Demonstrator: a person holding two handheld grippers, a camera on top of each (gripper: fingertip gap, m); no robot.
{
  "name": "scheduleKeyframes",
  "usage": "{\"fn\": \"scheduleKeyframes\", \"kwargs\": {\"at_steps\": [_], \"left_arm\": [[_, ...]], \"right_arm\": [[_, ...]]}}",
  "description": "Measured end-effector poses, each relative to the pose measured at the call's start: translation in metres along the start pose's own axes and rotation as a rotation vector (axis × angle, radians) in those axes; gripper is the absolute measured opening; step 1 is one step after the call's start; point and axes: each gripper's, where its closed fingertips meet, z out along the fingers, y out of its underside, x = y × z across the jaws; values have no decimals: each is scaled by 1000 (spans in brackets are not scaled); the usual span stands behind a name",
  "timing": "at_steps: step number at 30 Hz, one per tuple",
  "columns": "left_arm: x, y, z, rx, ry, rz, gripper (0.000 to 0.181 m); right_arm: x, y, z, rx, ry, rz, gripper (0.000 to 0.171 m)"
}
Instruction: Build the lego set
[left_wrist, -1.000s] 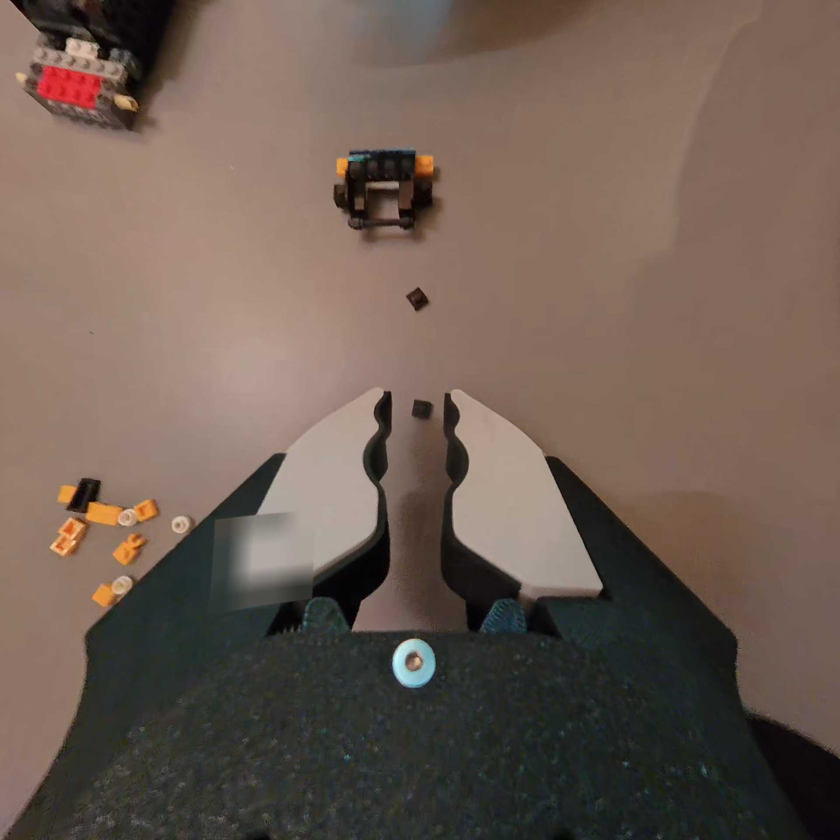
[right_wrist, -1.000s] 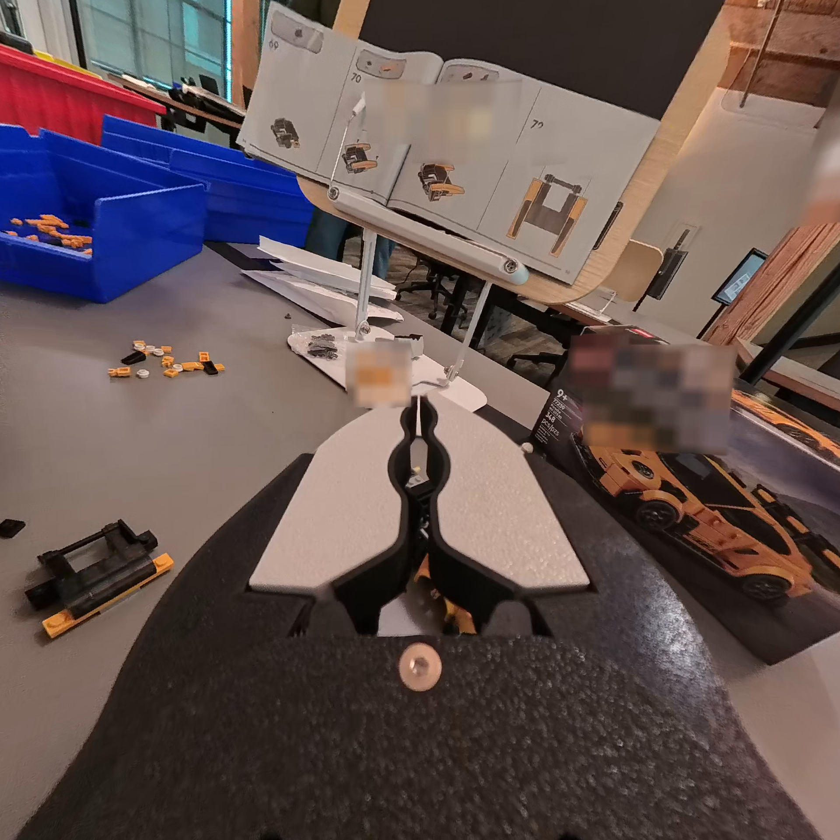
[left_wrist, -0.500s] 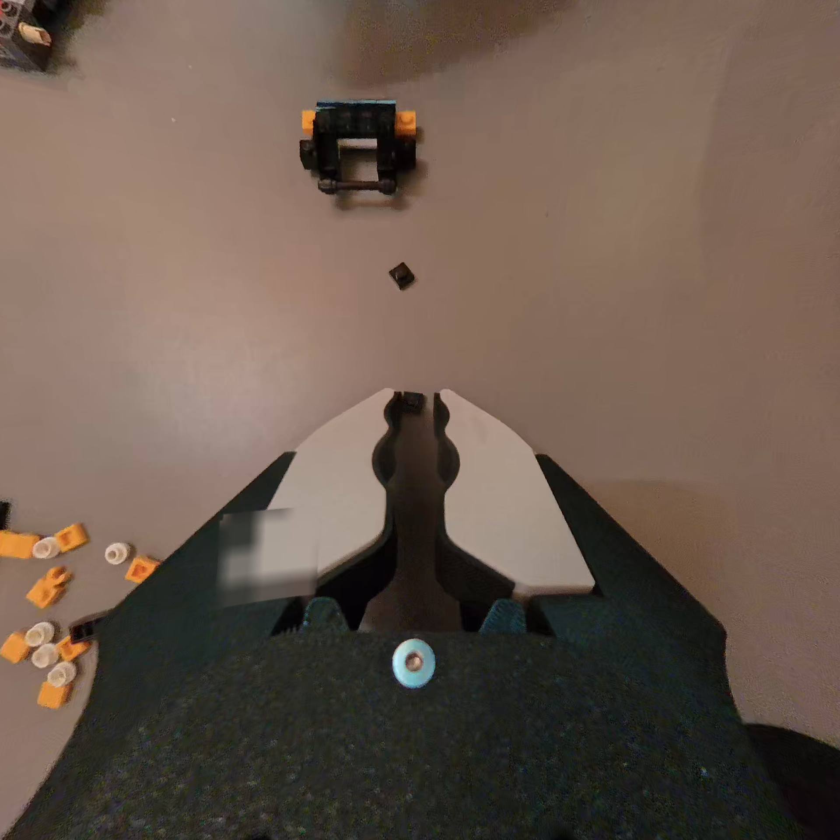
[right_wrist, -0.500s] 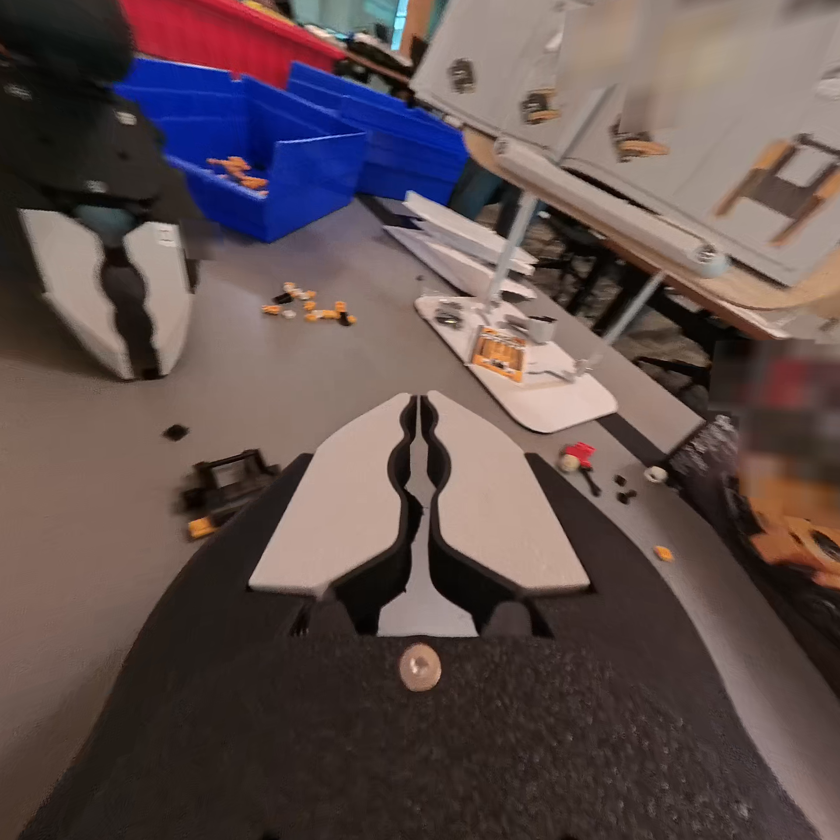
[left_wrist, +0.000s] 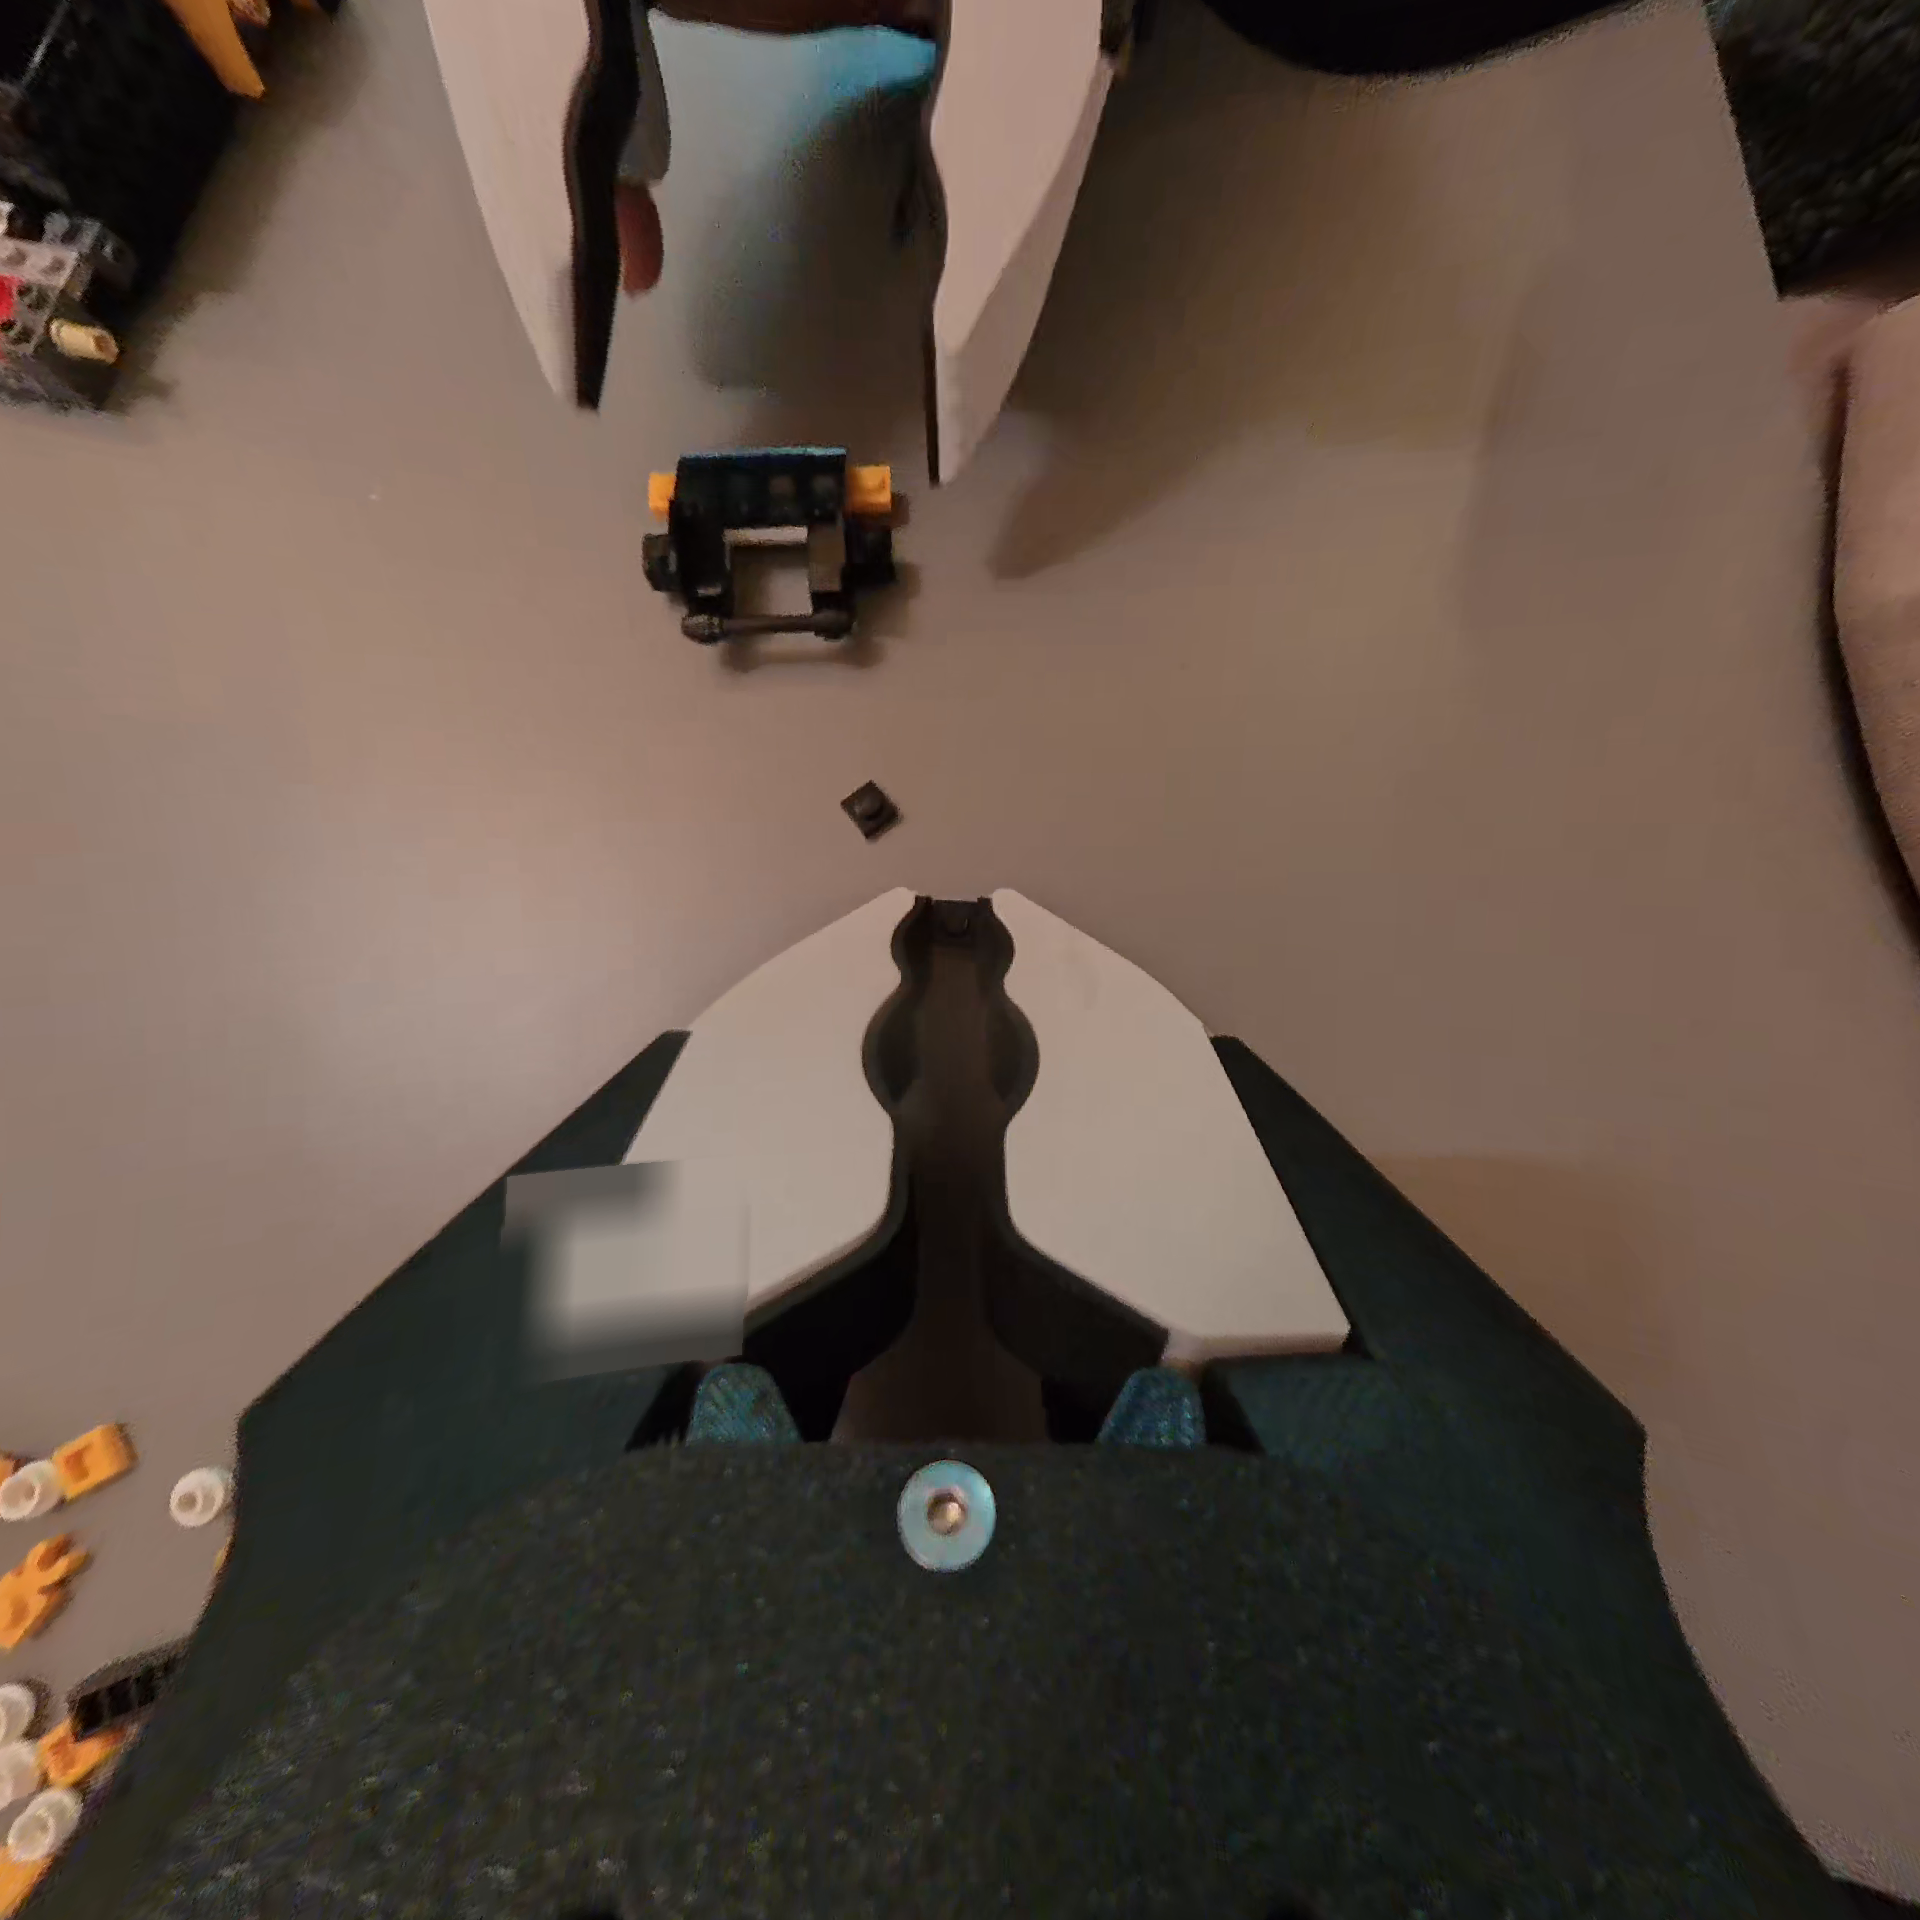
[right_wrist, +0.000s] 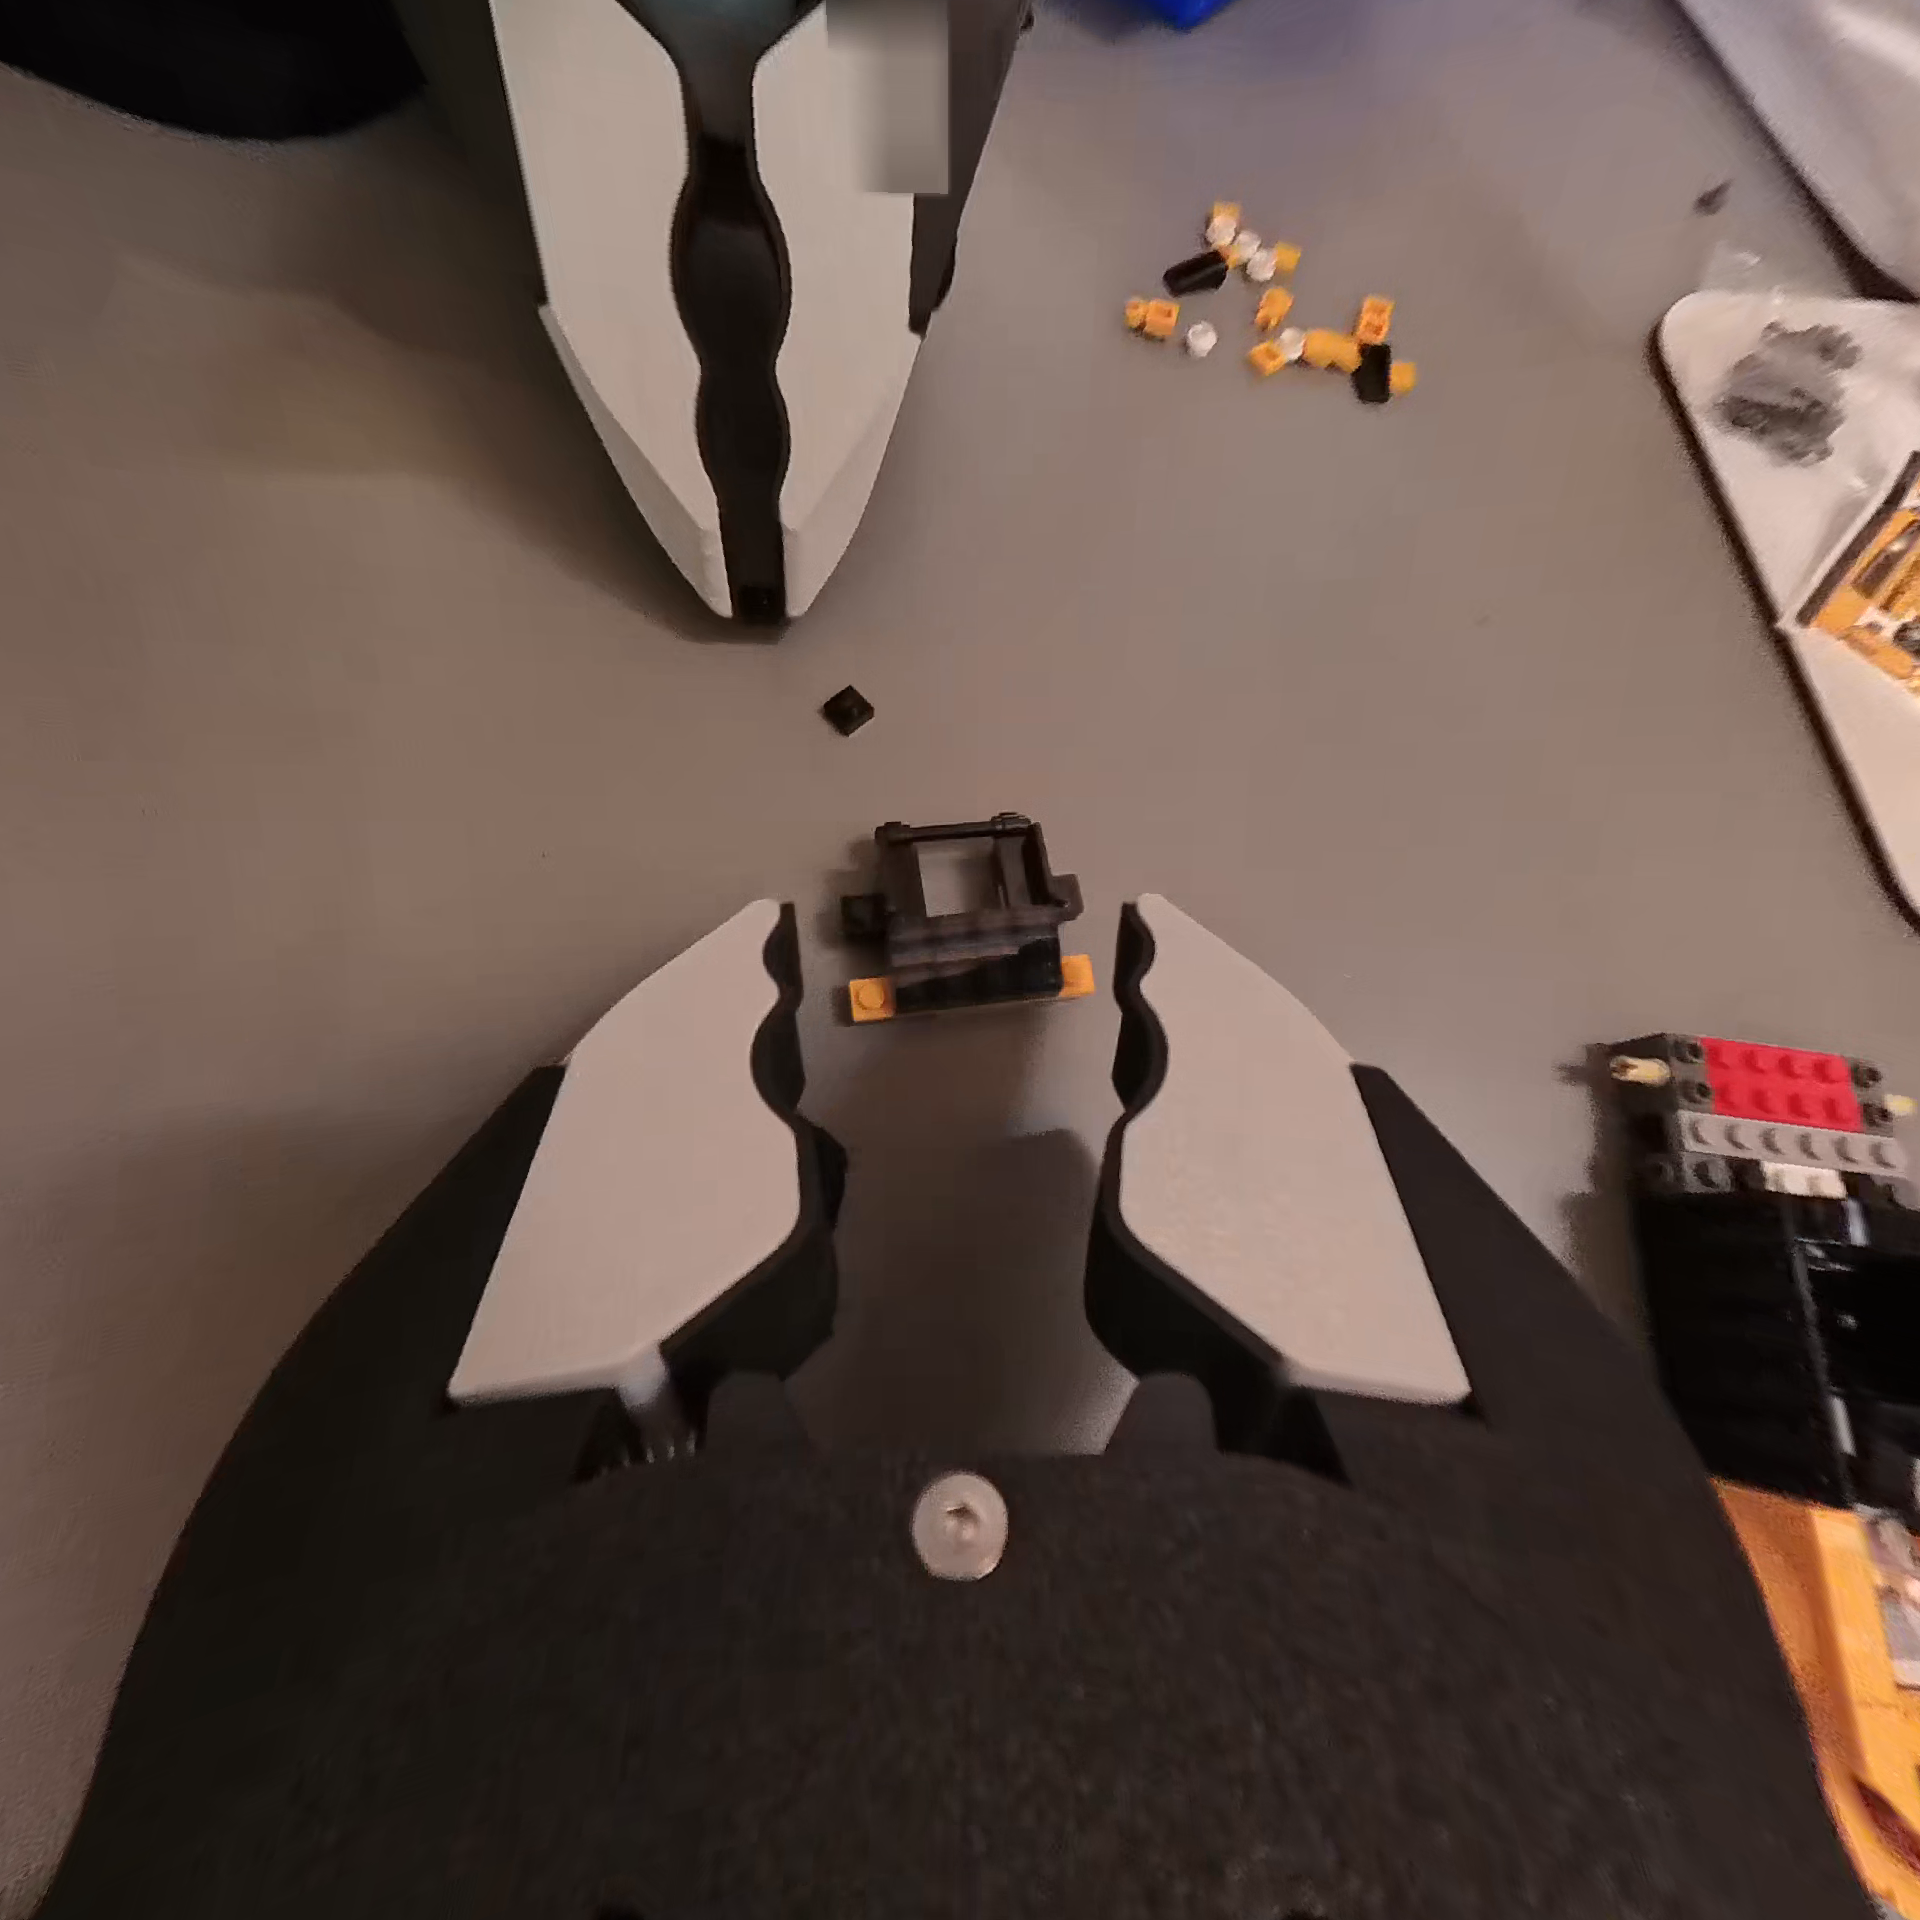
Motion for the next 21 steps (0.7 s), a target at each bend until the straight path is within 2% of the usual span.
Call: {"fn": "scheduleKeyframes", "kwargs": {"at_steps": [4,8,14,21], "left_arm": [[4,-6,8,3,-1,25,8],[9,-8,16,-1,14,42,9],[11,-10,16,29,26,45,17],[9,-7,9,37,19,44,19]], "right_arm": [[0,9,10,-70,-4,7,58],[3,11,12,-88,4,-9,43],[1,11,12,-87,6,-21,43],[-1,11,12,-85,11,-40,43]]}}
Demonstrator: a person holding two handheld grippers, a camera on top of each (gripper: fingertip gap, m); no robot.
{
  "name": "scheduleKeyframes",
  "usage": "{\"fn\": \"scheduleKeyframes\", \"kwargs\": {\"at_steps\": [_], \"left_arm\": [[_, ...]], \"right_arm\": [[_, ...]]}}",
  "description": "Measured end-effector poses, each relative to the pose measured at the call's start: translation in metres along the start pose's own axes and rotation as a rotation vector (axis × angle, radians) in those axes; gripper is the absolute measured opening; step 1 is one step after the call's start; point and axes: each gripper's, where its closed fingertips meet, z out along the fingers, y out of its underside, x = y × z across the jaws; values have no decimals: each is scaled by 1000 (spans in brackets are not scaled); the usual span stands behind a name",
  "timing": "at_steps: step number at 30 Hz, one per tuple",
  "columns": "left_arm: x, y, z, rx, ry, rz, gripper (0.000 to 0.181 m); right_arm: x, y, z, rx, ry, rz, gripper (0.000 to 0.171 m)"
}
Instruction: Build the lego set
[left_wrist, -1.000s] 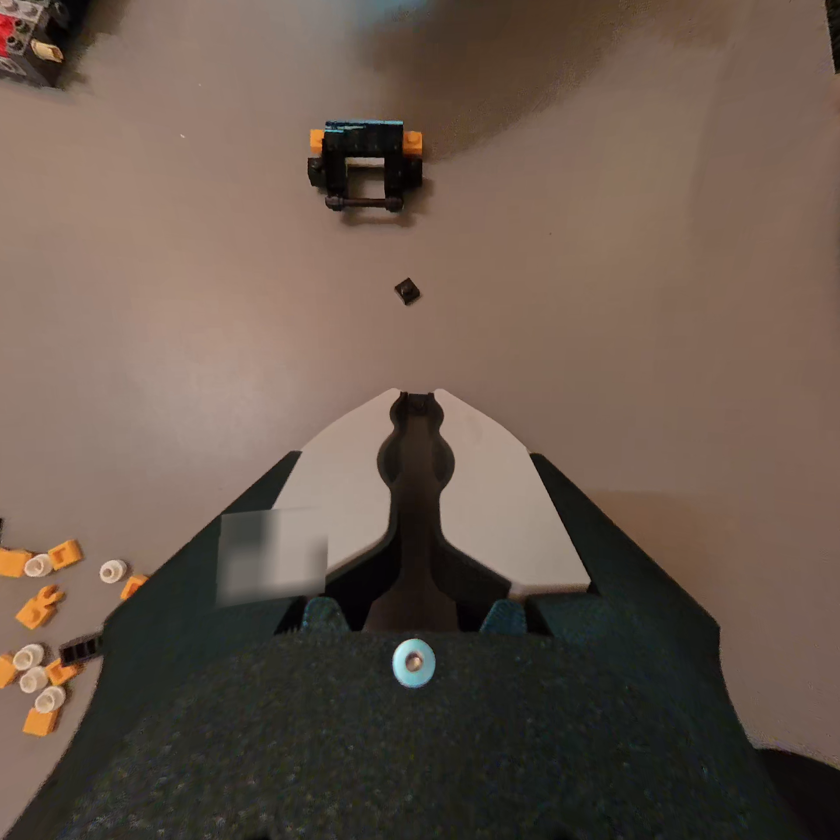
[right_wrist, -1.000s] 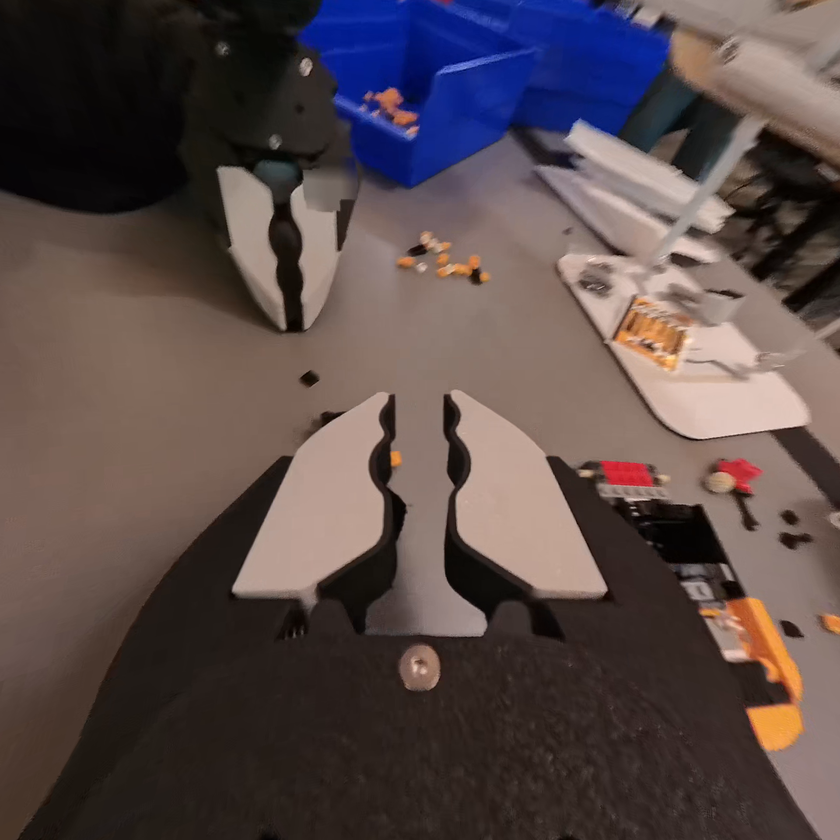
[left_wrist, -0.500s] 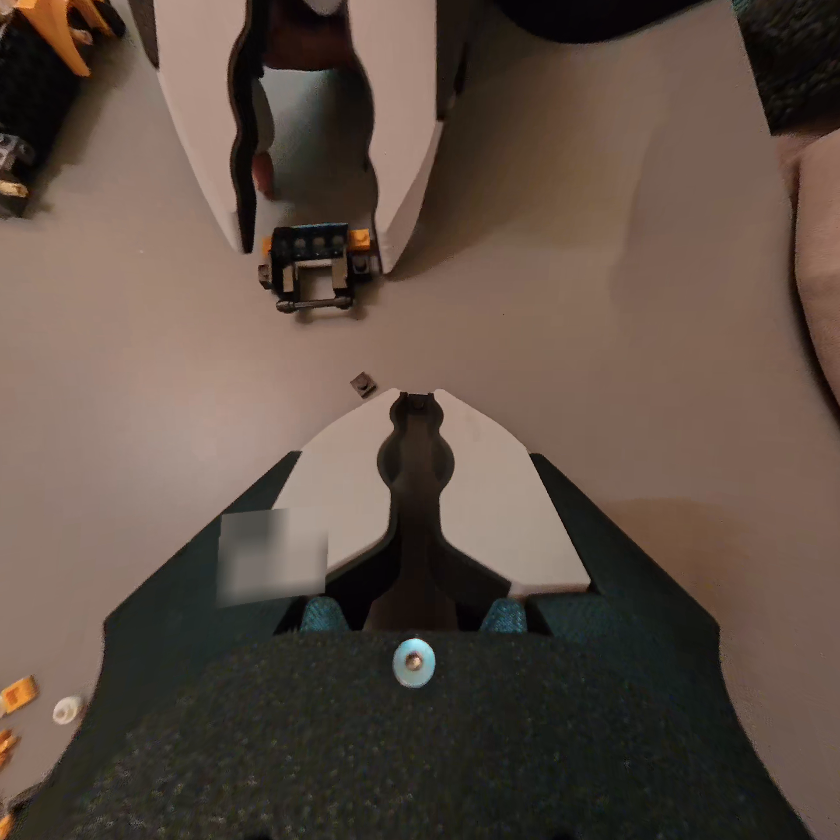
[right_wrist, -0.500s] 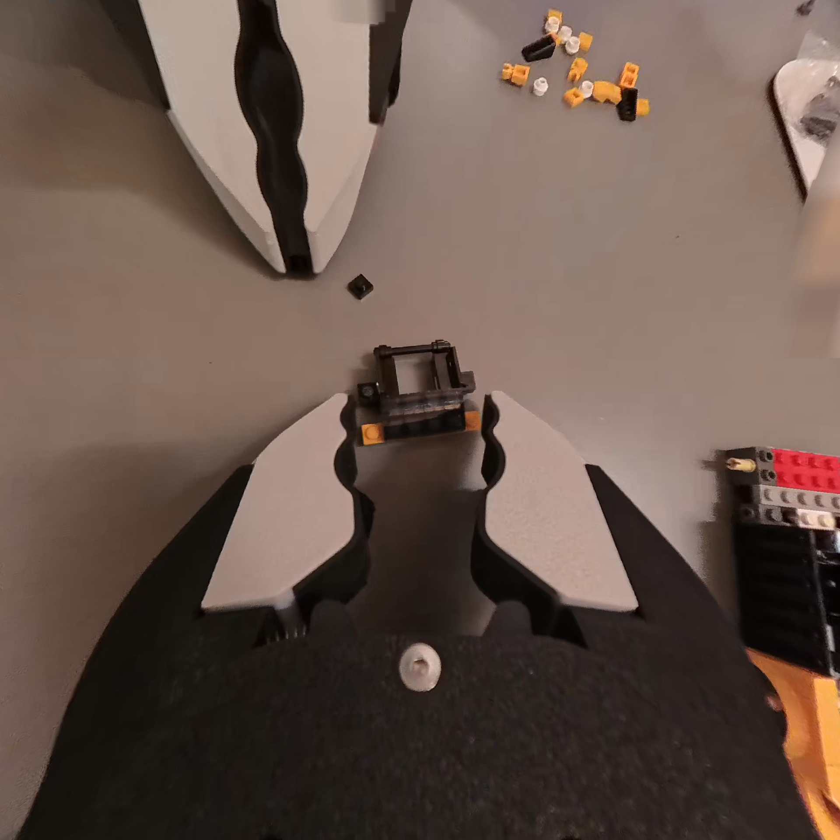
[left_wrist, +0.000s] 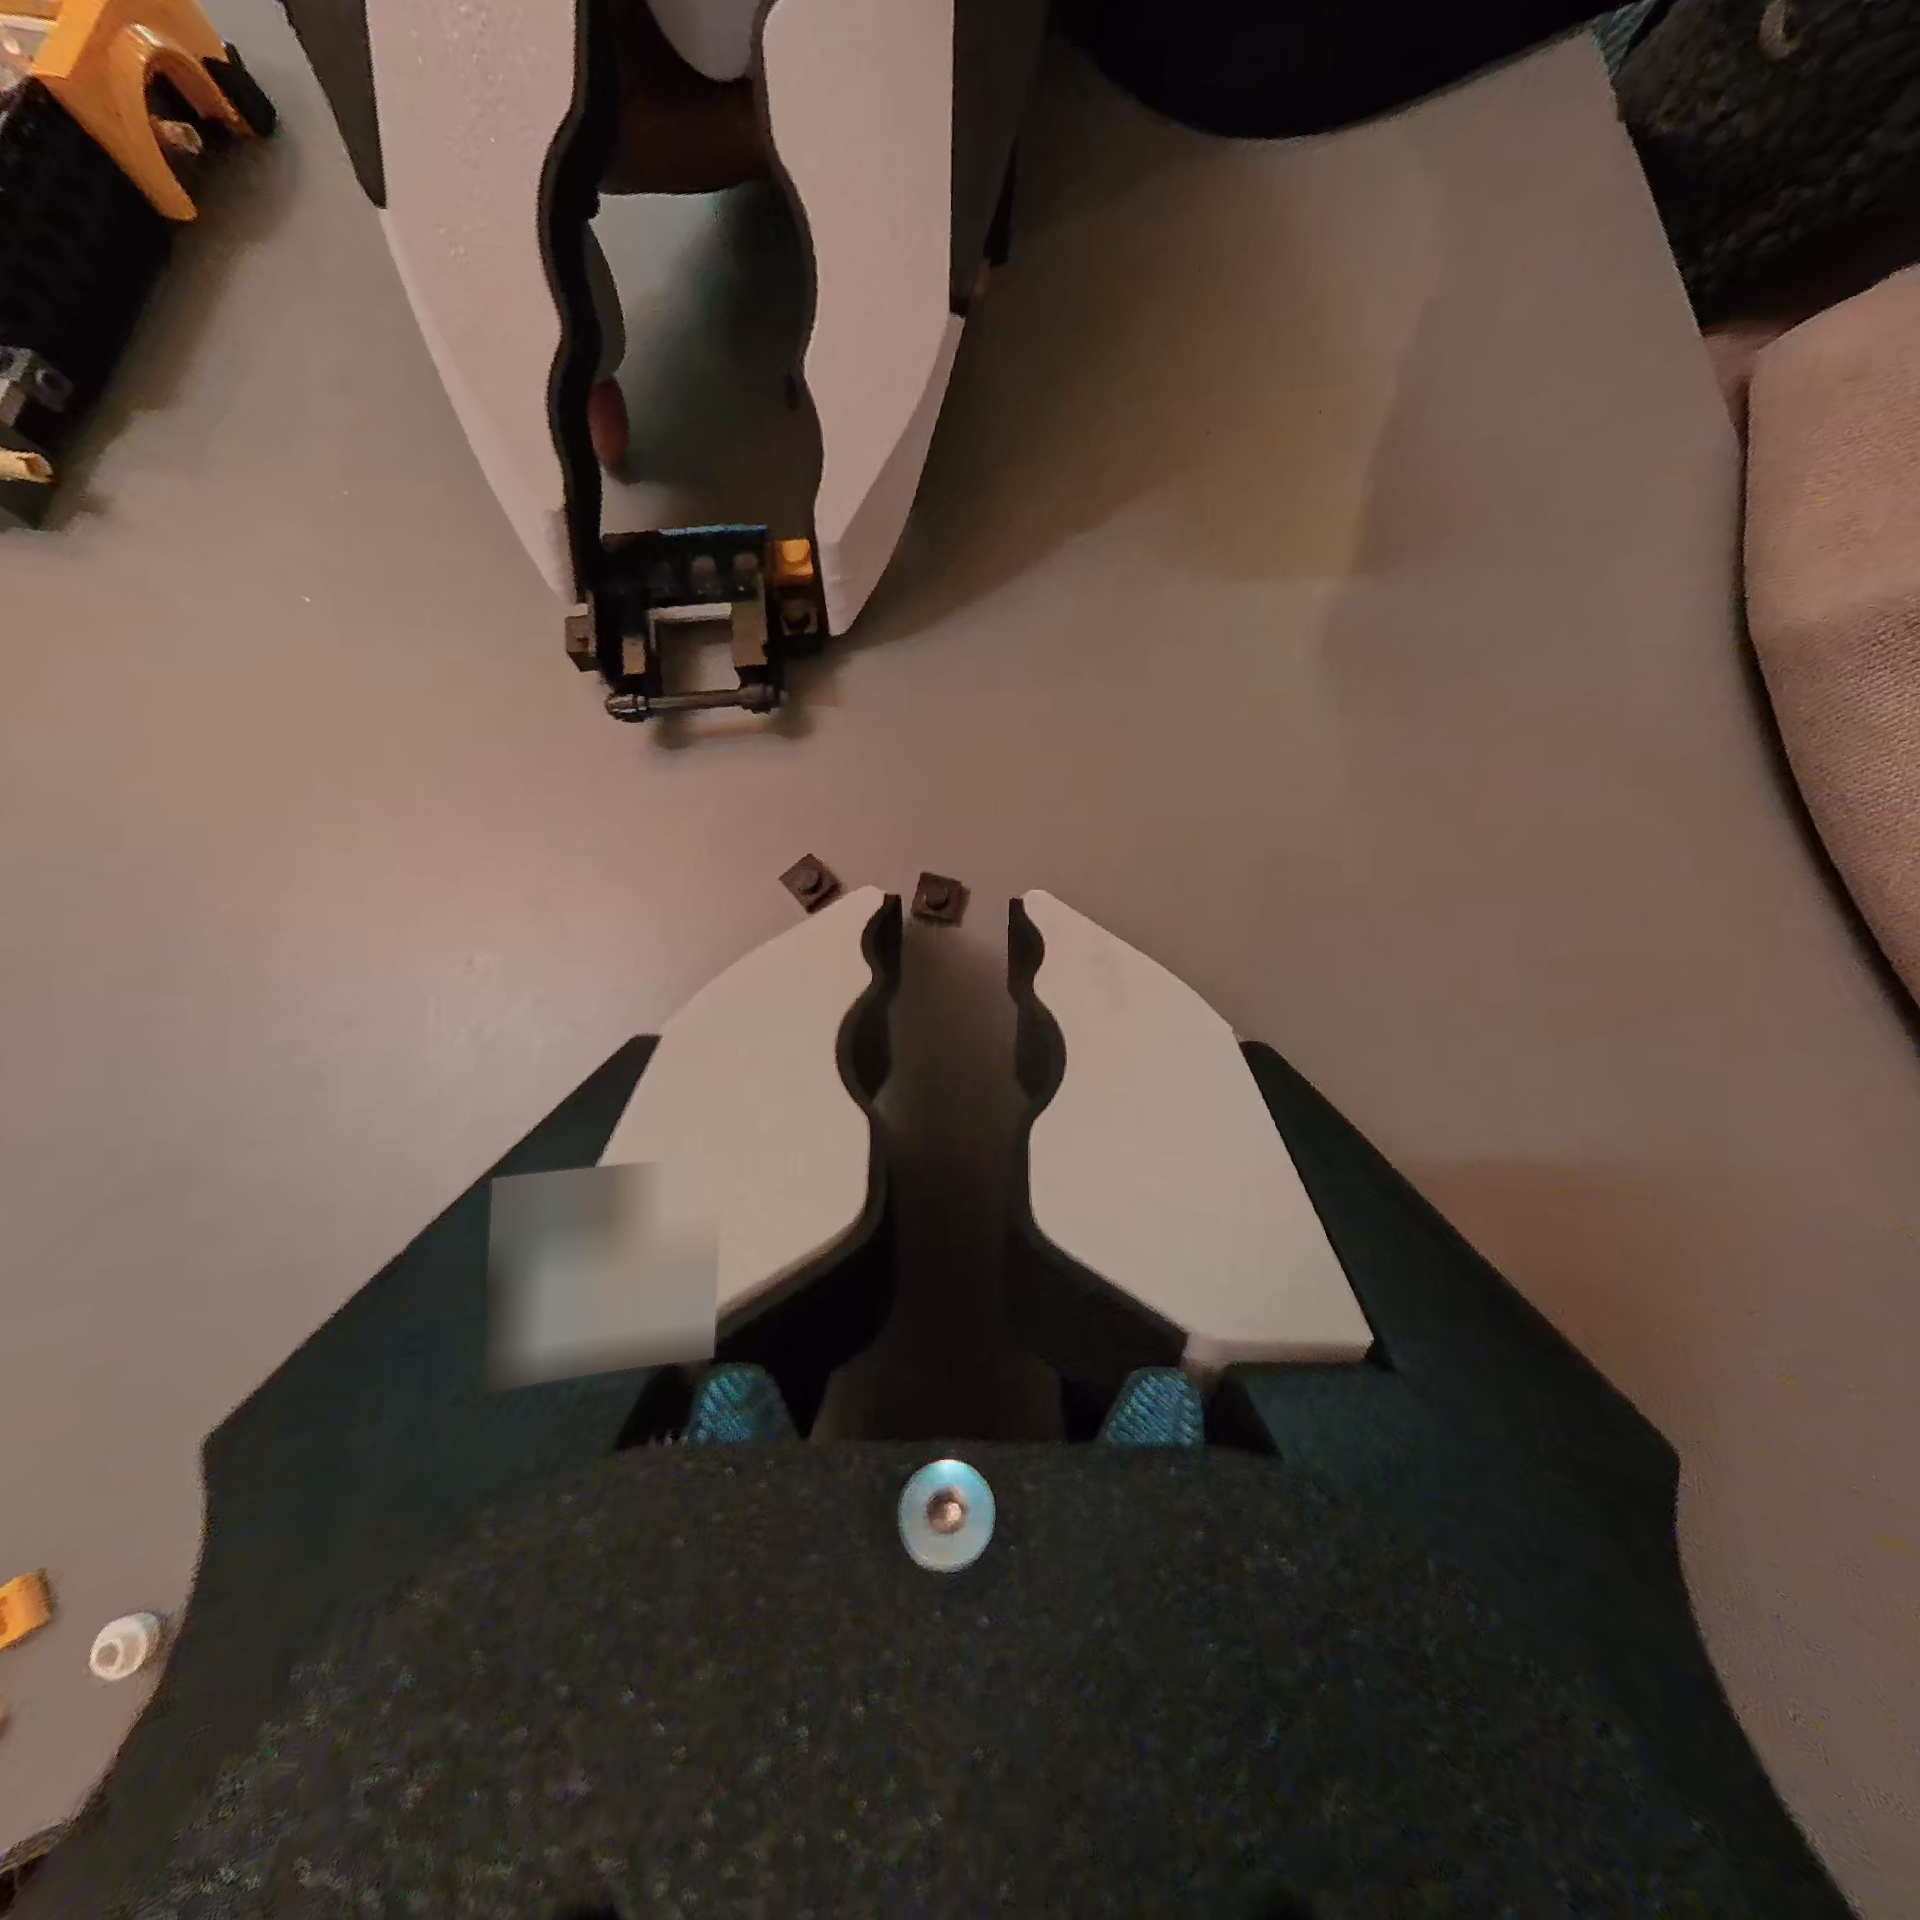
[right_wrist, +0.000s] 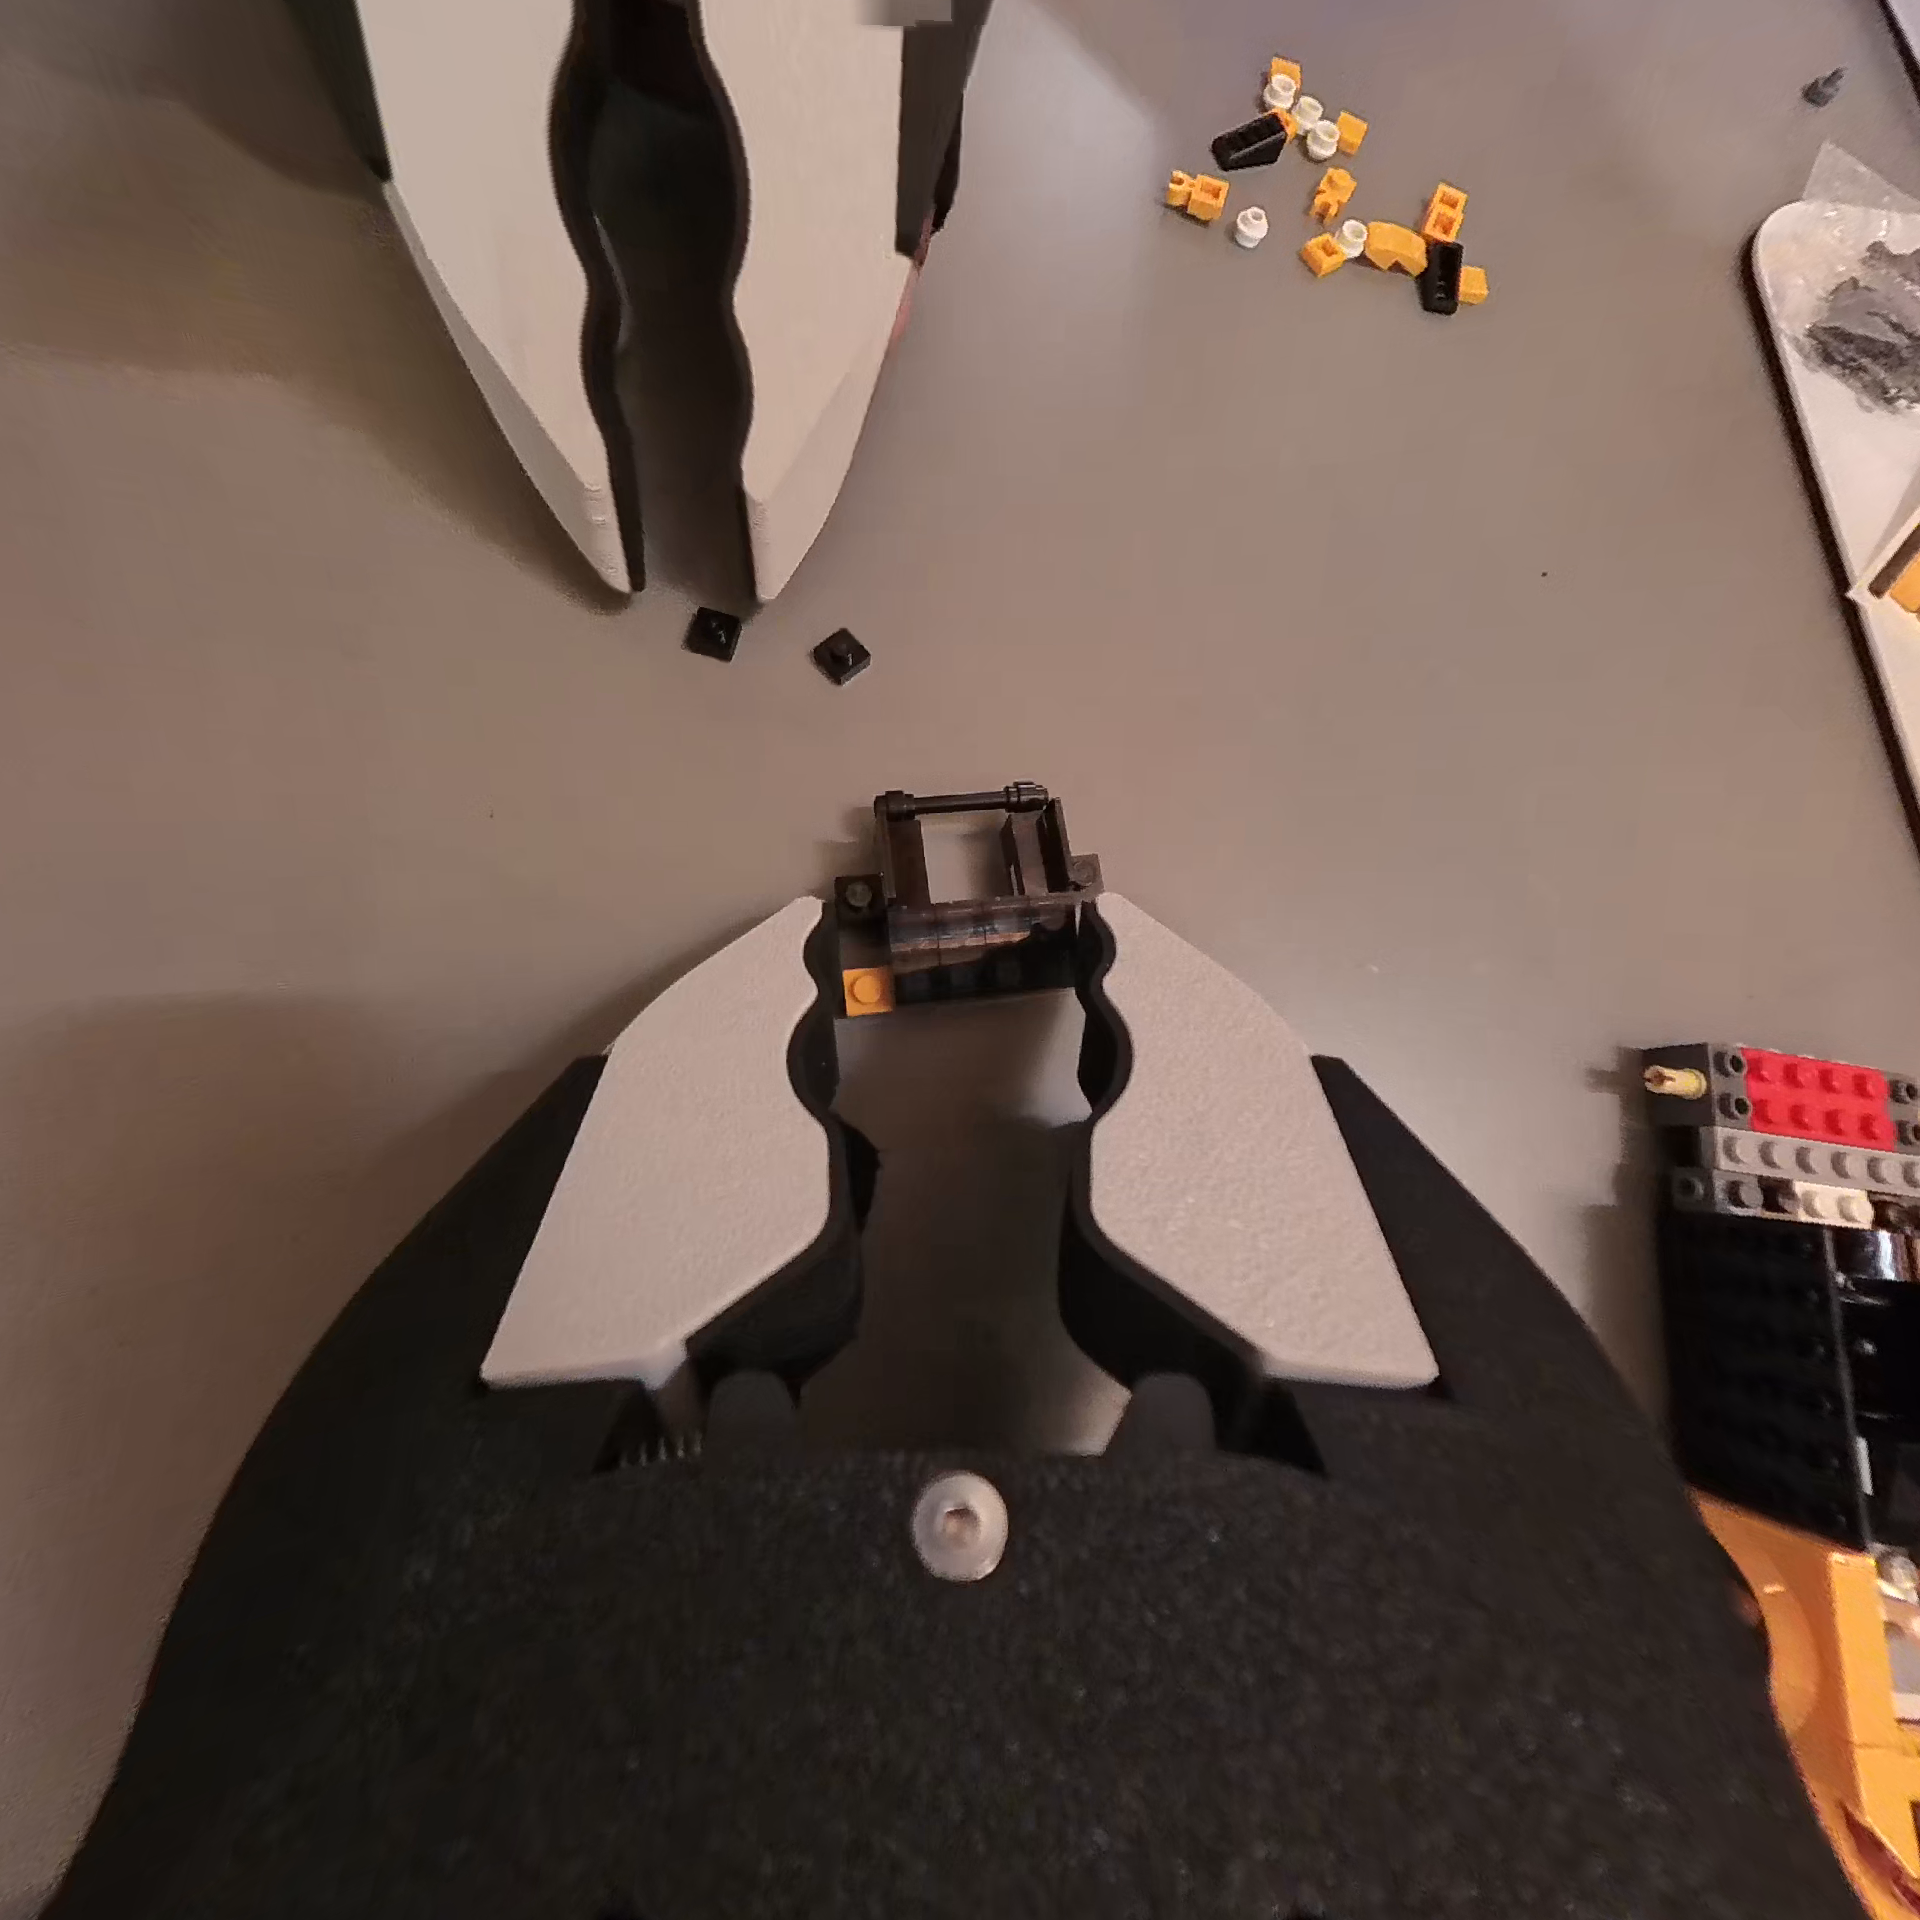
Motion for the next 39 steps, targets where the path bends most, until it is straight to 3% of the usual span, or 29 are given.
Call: {"fn": "scheduleKeyframes", "kwargs": {"at_steps": [18,28,34,39], "left_arm": [[3,-2,10,-27,-15,35,8],[5,-23,30,8,-25,48,14],[-5,-34,11,130,-44,-21,20],[-29,-28,-7,164,-154,-67,18]], "right_arm": [[3,-7,8,14,25,15,43],[14,-14,16,34,53,45,45],[20,-30,-1,160,79,96,51],[10,-39,-17,165,60,49,46]]}}
